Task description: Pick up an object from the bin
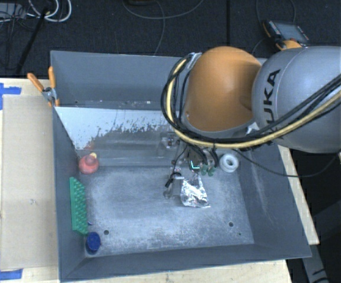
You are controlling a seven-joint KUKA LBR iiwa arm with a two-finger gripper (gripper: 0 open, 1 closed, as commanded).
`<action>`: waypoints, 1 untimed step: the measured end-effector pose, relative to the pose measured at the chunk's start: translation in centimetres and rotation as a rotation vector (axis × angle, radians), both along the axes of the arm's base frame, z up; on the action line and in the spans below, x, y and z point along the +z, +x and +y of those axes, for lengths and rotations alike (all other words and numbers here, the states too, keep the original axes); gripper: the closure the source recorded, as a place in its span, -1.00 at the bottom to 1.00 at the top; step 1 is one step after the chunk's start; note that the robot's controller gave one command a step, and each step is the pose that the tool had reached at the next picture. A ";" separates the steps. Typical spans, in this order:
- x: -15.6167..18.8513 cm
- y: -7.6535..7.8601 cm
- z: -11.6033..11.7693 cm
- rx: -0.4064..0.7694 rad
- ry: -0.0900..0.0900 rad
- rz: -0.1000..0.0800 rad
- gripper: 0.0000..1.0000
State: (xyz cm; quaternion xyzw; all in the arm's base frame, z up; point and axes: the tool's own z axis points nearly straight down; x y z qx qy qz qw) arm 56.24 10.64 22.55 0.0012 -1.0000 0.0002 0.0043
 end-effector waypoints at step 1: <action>-12.7 -5.0 7.3 0.079 0.000 0.003 -1.00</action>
Offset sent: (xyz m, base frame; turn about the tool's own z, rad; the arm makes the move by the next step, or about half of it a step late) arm -0.0459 0.0705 -0.1215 -0.0730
